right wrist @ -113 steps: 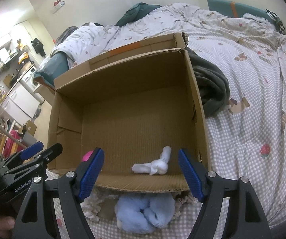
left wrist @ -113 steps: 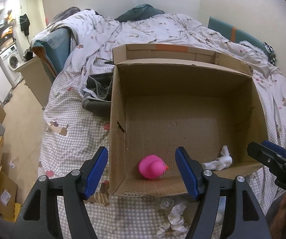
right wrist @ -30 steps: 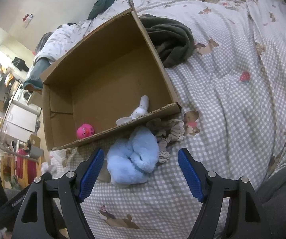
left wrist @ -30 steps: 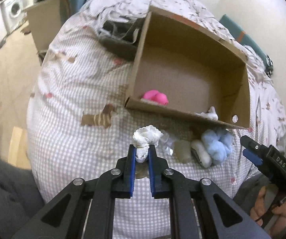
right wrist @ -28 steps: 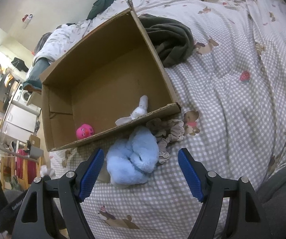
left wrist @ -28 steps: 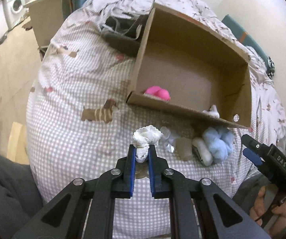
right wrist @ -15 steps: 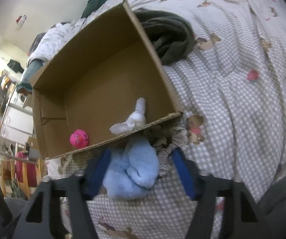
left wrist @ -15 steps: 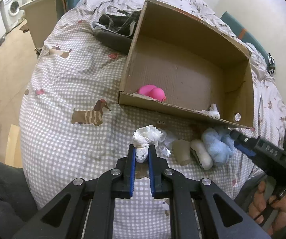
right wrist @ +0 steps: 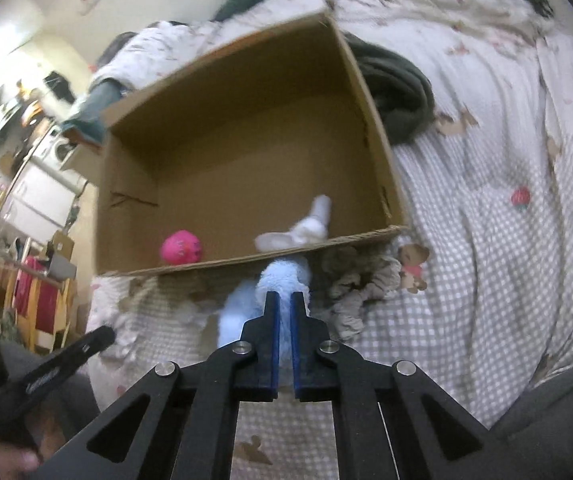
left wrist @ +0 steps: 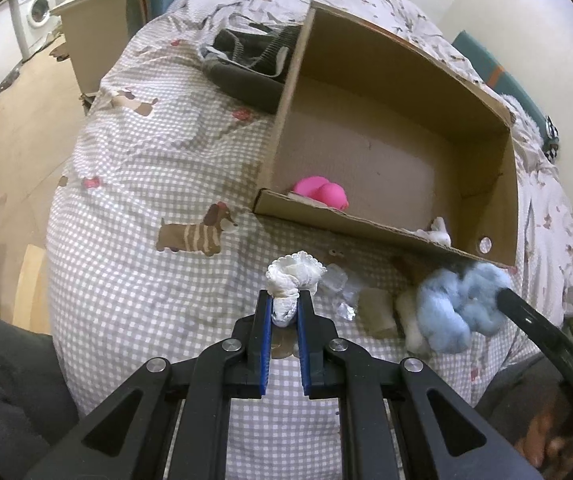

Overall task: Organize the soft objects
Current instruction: 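Grasp the white lace scrunchie with the left gripper while the right grasps the blue plush, then carry the scrunchie and blue plush into the box and open both grippers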

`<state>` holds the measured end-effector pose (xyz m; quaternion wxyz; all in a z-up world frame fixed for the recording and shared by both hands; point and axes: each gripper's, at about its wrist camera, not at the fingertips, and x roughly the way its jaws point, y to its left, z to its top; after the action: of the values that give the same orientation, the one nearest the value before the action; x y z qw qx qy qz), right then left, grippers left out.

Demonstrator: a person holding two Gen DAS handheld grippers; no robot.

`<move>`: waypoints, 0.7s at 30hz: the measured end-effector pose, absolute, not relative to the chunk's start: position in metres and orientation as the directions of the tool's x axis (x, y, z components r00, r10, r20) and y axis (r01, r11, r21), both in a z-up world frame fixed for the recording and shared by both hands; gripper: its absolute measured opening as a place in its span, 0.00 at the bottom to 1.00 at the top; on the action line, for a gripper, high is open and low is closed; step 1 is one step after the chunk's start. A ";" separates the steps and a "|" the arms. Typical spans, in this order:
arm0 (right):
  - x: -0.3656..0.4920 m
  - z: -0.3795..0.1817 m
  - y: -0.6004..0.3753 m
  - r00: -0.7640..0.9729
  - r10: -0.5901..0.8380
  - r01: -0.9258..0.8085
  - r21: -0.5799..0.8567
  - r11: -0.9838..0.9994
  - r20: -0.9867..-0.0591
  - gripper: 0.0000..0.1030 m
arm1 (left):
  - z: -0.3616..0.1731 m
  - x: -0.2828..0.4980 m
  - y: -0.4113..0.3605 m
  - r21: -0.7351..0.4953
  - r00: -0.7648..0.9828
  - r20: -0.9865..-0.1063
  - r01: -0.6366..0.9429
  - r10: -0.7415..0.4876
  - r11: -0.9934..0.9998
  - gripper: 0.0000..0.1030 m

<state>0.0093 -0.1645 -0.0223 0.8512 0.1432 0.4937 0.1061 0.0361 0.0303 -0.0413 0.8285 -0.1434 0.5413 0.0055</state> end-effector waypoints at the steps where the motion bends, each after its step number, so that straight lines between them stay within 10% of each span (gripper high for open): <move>1: 0.003 -0.017 -0.163 0.503 0.330 -0.060 0.349 0.935 -0.799 0.06 | -0.041 0.035 0.031 -0.230 0.417 -0.898 -0.165 -0.144 0.959 0.10; 21: -0.036 0.026 -0.155 0.582 0.415 -0.162 0.401 0.902 -0.699 0.06 | 0.006 0.021 0.024 -0.212 0.528 -0.840 -0.112 -0.122 0.971 0.10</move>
<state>-0.0356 -0.1552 0.0256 0.8770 0.1485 0.4264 0.1644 0.0213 0.0241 0.0064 0.8658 -0.1206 0.4855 -0.0029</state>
